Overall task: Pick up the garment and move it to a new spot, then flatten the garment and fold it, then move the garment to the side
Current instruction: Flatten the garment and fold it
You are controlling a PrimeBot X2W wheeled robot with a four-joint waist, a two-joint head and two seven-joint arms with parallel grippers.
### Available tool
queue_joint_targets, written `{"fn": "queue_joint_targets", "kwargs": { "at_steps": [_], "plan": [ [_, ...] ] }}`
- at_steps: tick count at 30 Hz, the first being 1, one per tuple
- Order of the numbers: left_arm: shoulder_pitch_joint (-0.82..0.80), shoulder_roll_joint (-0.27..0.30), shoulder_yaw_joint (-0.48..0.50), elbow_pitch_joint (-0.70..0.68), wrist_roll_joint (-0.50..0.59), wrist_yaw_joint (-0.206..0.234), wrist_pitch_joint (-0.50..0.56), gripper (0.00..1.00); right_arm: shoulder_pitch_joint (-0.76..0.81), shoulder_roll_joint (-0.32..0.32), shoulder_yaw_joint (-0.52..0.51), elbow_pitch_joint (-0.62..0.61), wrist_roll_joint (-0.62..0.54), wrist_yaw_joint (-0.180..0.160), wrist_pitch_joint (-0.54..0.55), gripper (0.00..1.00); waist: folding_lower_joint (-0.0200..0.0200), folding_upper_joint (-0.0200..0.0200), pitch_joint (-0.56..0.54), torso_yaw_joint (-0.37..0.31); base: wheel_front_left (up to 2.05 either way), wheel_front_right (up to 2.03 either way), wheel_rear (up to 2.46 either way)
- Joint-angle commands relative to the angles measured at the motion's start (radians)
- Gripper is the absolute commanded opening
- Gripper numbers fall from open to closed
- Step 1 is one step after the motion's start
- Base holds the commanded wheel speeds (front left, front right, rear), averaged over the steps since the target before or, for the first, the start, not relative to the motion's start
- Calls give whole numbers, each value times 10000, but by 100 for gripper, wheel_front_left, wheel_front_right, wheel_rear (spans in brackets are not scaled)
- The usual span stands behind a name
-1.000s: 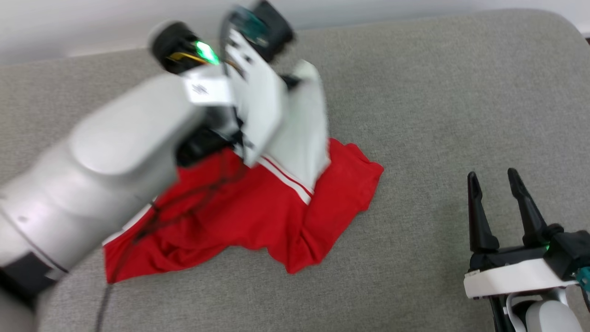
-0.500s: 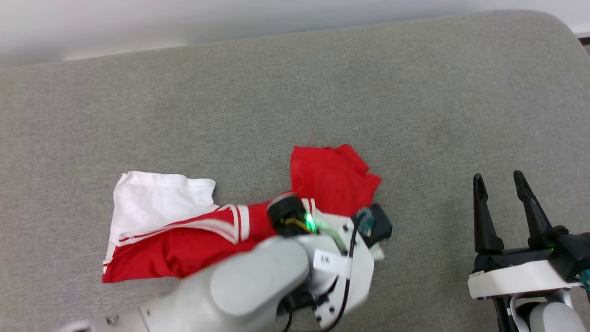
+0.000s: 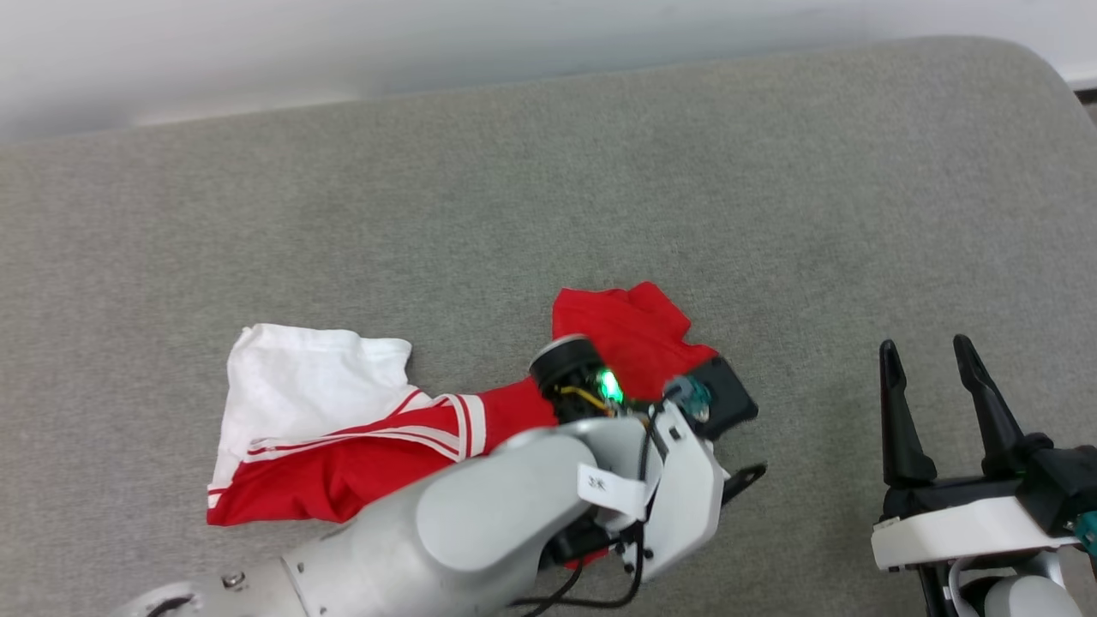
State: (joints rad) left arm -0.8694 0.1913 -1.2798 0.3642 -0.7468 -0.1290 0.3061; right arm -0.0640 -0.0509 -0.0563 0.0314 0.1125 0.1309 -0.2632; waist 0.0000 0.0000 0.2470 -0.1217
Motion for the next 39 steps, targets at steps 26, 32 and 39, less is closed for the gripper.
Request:
{"fn": "queue_joint_targets", "kwargs": {
  "at_steps": [26, 32, 39],
  "plan": [
    [3904, 3249, 5805, -2586, 1743, 5610, -5718, 100, -209, -83, -242, -1304, -1418, -5, -22, 100, 0, 0, -1451, 1491, 0, 0, 0],
    [6375, 2819, 7835, -3776, 2749, 6038, -5723, 100, -1169, -1448, 999, -934, -1144, -3, -22, 100, 0, 0, -1544, 1593, 0, 0, 0],
    [8201, 1842, 9347, -4159, 3756, 5500, -5725, 100, -2439, -3989, 4029, -82, 1045, -5, 2446, 100, 0, 0, -1682, 1718, 0, 0, 0]
  ]
}}
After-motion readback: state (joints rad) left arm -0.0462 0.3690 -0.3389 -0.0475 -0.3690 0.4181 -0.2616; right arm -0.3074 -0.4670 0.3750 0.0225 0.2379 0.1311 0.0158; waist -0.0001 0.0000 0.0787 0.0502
